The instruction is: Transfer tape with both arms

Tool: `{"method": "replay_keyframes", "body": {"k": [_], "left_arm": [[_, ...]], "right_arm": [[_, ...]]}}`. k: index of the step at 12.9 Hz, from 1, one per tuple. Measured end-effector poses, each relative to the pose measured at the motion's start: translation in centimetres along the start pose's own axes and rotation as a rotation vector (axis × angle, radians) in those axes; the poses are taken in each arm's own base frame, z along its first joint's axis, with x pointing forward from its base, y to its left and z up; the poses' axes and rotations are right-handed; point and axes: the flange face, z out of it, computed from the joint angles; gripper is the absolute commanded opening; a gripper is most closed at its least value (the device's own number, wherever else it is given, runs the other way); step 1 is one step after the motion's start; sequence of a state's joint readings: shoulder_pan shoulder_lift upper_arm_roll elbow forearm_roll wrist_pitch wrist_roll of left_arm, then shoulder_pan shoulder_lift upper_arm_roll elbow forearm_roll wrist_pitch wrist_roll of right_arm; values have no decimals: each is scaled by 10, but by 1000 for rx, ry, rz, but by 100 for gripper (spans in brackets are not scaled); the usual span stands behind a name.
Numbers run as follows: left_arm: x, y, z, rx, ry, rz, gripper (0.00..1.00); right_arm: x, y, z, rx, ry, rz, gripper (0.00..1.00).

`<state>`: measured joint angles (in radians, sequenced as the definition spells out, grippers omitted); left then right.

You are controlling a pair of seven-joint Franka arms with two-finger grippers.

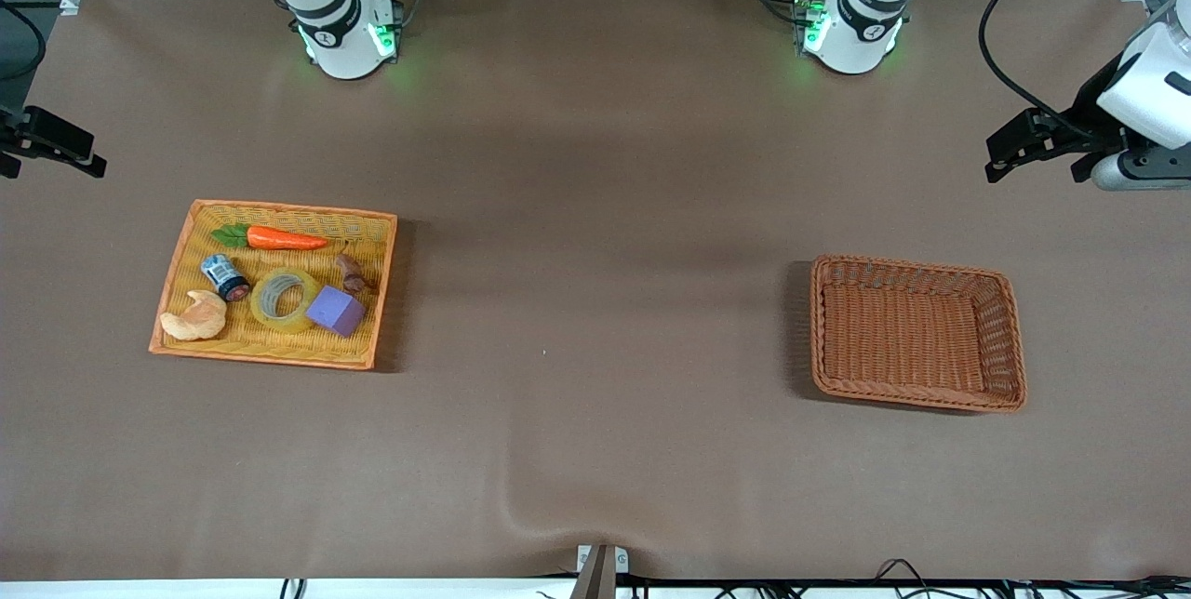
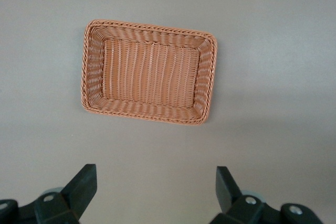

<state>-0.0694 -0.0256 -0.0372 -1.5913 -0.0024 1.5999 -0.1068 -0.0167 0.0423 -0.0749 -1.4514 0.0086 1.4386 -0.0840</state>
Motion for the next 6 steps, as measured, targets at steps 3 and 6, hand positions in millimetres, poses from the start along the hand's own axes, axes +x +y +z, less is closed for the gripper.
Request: {"method": "replay_keyframes", "body": {"k": [3,6], "left_arm": [[0,0,0,0,0,0,100],[1,0,0,-1,6,0,100]], "right_arm": [[3,-1,4,1,-9,-1,100],[3,-1,6,1,-14,1,100]]}}
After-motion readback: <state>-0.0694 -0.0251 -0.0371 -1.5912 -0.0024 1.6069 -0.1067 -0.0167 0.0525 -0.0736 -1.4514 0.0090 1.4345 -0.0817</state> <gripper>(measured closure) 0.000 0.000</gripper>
